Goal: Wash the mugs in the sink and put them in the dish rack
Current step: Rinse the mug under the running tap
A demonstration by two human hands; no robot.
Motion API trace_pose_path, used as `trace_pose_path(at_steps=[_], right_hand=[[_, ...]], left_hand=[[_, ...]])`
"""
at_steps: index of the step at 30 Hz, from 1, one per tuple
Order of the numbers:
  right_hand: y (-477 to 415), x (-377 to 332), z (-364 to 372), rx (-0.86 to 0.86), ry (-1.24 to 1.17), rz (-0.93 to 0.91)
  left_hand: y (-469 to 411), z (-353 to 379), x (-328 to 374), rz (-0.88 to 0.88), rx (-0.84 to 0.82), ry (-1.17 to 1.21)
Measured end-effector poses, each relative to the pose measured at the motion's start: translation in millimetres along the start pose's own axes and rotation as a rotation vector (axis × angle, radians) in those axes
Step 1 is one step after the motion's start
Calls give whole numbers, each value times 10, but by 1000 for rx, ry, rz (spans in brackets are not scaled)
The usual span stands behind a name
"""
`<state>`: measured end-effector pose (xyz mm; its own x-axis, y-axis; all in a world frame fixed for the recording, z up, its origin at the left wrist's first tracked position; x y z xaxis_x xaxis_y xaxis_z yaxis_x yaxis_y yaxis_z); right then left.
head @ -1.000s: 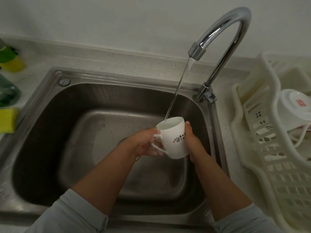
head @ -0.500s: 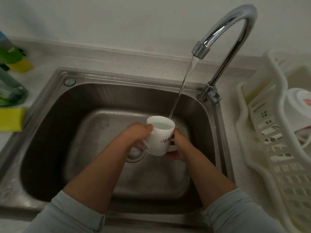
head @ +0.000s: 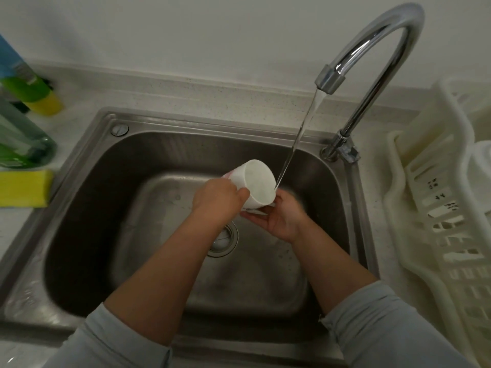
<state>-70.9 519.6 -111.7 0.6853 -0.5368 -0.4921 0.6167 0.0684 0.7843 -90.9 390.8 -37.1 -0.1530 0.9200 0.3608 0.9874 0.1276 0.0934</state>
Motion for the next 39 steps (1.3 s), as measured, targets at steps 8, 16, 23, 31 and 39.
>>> trace_pose_path(at_steps=[8,16,23,31,39], right_hand=[[-9,-244,57,-106,-245,-57],[32,-452,106,-154,-357,-100],[130,-646,40,-166,-408,-181],[185,-568,-87,-191,-230,-168],[140,-516,-111,-152,-68,-74]], left_hand=[[2,48,110,154,71,137],[-16,-16,168,225,147,392],[-67,-10,306,475,86,337],[0,53,274,676,194,247],[180,-43,269,966,395,87]])
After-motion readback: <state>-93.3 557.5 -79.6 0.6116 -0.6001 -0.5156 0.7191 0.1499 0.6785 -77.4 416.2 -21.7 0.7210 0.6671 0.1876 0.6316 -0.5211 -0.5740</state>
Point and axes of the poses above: each hand's wrist, its own y-axis away from the middle knuckle, its own z-axis out of the palm, x = y × z, the point moved 6 cm from there along -y, towards the middle knuckle, and after that the axes turned 11 degrees about x, right-handed, at the moved point
